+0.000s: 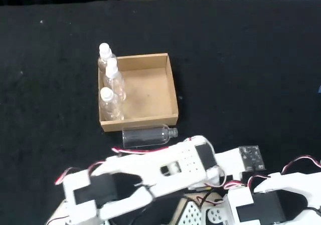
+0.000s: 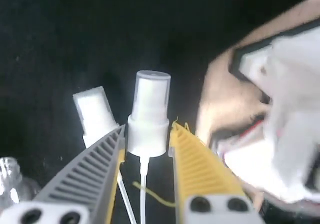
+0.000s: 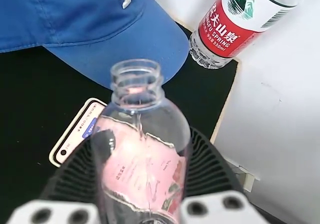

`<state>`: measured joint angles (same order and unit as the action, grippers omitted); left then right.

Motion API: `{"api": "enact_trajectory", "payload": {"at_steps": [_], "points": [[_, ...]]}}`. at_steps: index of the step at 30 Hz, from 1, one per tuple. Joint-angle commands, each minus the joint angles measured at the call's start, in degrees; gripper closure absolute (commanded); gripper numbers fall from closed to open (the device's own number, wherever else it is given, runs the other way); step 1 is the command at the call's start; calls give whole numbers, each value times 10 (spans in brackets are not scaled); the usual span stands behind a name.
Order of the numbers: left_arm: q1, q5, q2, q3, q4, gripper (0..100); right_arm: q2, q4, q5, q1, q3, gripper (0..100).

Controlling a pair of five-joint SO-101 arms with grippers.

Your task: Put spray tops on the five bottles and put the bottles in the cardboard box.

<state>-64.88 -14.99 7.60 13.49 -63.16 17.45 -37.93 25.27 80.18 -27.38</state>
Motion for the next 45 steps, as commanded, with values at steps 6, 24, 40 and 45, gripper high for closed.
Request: {"api": "enact_trajectory", "payload": {"at_steps": [6,24,40,45], "points": [[18,36,-309,135,15,917,31,-95,-1,-51,79,987],[297,37,-678,219,286,917,238,-235,-207,-360,91,987],[312,34,-724,233,513,917,478,-84,-298,-766,-180,987],[313,33,-743,262,549,917,509,-39,-302,-845,-269,987]]}}
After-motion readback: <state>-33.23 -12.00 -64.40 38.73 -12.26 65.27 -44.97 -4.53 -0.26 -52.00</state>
